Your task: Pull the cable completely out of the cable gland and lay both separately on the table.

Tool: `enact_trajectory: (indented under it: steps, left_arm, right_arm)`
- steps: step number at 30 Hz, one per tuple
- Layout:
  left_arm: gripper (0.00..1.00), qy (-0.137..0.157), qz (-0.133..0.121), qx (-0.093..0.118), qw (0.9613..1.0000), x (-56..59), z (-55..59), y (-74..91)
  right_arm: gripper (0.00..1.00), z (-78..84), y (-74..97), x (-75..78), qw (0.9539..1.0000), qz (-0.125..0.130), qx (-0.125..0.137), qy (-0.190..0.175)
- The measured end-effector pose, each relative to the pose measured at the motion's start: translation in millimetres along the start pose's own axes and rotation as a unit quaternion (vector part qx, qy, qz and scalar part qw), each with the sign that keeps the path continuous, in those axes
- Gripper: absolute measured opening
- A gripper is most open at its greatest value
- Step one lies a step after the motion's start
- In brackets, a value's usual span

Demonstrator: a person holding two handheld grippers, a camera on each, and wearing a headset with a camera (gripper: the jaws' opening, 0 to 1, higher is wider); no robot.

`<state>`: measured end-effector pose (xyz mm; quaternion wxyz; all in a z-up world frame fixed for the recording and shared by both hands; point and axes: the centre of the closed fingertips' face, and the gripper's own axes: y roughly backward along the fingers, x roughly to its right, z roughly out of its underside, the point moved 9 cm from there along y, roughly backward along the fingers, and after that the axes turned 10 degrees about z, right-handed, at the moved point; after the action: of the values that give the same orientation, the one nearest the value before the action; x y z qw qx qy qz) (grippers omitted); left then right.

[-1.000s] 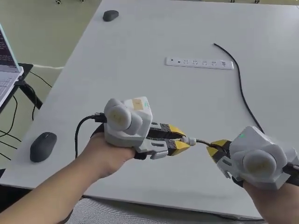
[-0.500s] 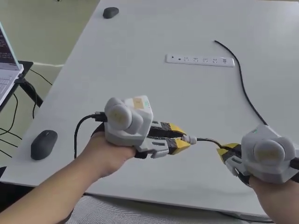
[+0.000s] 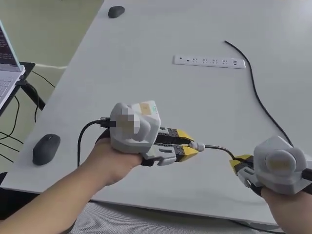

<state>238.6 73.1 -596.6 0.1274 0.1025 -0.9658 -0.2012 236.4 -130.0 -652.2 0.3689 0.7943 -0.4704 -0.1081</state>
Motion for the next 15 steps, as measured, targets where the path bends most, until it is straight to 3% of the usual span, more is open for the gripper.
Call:
enact_trajectory:
  steps: [5, 15]
  left_arm:
    - [0.15, 0.001, -0.003, 0.001, 1.0000, -2.4, -1.4, 0.7]
    - [0.15, 0.006, -0.004, 0.000, 1.0000, -4.0, -0.5, -0.1]
  right_arm:
    - [0.00, -0.8, 1.0, 0.7, 0.9996, -0.001, 0.011, 0.025]
    - [0.03, -3.8, 6.5, 0.0, 0.9990, 0.000, 0.022, 0.039]
